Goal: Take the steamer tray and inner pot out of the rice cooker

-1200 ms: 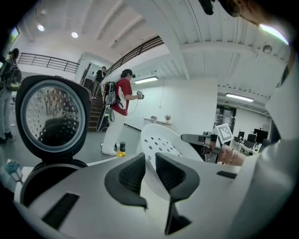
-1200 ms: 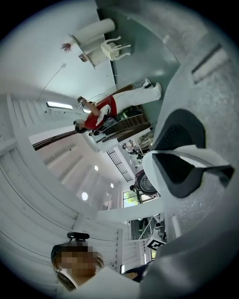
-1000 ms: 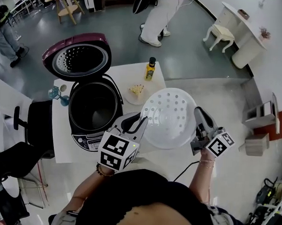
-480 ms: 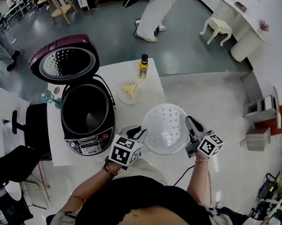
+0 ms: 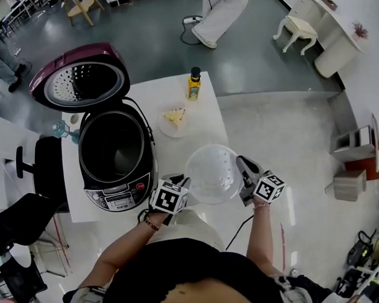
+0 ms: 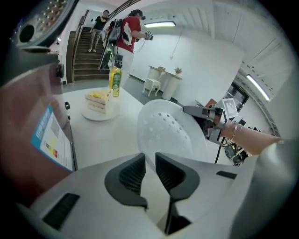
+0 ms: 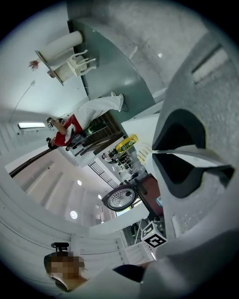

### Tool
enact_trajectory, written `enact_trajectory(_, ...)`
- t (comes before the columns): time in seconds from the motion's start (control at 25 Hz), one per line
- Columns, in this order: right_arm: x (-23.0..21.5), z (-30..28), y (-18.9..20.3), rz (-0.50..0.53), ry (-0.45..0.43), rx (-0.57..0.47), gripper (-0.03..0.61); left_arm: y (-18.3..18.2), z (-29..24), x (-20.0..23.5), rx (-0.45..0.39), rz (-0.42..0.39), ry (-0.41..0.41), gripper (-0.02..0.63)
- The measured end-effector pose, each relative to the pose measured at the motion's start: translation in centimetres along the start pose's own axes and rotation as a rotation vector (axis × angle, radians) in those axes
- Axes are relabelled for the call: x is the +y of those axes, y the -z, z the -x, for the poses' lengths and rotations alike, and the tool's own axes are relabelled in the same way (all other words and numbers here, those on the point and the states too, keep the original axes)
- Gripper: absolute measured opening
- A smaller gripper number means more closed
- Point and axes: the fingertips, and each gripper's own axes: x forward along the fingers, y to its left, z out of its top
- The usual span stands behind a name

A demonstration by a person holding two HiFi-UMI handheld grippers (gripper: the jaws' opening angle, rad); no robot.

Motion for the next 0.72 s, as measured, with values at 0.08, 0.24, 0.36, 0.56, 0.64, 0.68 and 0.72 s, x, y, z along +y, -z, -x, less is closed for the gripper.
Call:
enact_trajectory(0.08,-0.5,-0.4,0.8,-0.003,-0.01,0.019,0.025,0.7,-0.6,0.3,0.026,0.014,-0.004,0.067)
enact_trajectory(0.24,-1.5,-0.8,2.2,-0.015,-0.012,0.051,0.025,1.7,-1.4,0.7,0.053,0.046,-0.016,0.067)
enact_trajectory(0.36,-1.6,-1.1,2.7,-0.016,-0.011,0.055,0.025,2.2,-1.8,1.0,0.059,0.081,-0.019,0.067)
enact_trajectory(0.56,-2.2,-1.3,3.0,-0.003,0.004,0.058,0.024,2.0,-2.3,1.5,0.027,0.094,-0.031,0.069)
enact_trajectory(0.64,-2.3,-1.4,3.2,0.013,0.009,0.073,0.024,2.1,-2.3,1.6,0.021,0.087,-0.04,0.075)
enact_trajectory(0.68,-2.4,-1.5,3.3,0.021,0.01,0.08,0.025,2.2,-2.3,1.5,0.021,0.075,-0.048,0.079)
enact_trajectory(0.72,-2.4,-1.6,3.3,0.025,0.011,0.086,0.025,2.3,-2.1,1.5,0.023,0.055,-0.055,0.093)
